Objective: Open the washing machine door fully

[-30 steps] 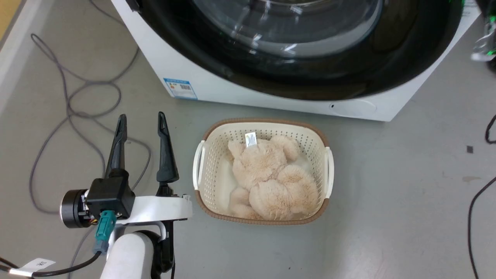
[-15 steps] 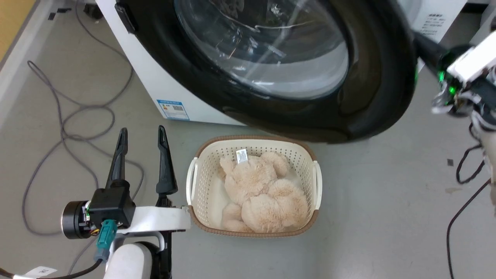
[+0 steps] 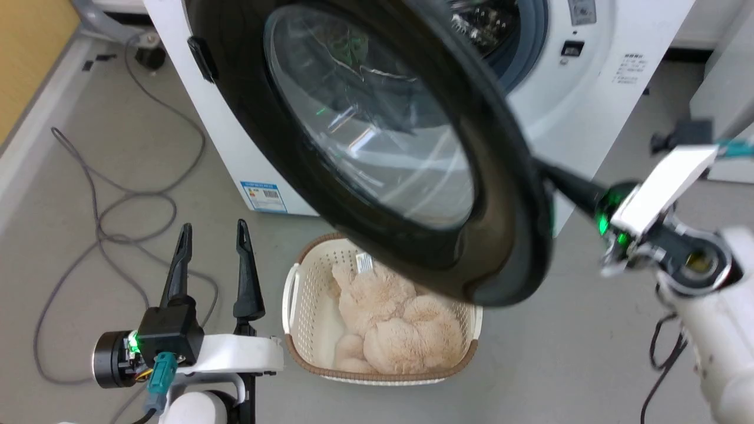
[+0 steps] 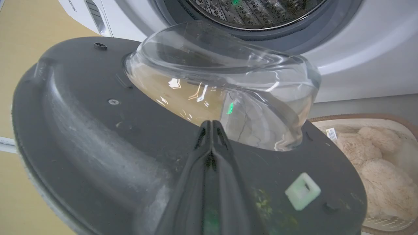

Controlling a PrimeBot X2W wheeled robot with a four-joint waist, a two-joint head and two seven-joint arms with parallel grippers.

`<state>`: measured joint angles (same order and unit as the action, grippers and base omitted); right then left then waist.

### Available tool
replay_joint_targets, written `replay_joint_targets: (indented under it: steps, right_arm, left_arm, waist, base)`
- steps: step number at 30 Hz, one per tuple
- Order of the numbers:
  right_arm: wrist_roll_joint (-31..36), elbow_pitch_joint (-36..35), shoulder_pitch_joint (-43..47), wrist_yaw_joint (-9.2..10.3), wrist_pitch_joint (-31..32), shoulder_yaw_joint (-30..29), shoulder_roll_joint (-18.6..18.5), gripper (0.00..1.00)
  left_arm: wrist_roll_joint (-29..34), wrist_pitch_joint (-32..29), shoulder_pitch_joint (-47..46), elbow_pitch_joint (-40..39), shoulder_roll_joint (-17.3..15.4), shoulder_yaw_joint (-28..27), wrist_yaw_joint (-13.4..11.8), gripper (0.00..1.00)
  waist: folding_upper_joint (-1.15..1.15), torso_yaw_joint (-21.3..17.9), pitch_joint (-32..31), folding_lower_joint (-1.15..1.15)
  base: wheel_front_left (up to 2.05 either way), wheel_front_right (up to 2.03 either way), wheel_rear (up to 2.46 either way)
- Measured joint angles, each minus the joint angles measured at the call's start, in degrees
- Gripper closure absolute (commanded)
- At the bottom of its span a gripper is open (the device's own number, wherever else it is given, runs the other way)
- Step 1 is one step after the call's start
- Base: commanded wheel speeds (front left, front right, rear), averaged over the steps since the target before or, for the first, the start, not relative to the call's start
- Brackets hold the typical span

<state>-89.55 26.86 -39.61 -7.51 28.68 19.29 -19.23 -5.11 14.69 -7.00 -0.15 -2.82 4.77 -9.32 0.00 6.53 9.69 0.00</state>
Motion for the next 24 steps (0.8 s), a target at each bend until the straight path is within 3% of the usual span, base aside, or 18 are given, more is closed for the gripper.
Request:
replay_joint_targets:
  steps: [24]
  right_arm:
    - [-3.23,-18.22,20.54,0.08,1.65,3.70,6.08,1.00]
  left_arm:
    - [0.44,0.00,3.45,1.69,0.00,-0.04,1.43,0.00]
  waist:
    - [0.00,1.44,-4.87,0.00]
  base:
    - [0.00,0.00,0.00]
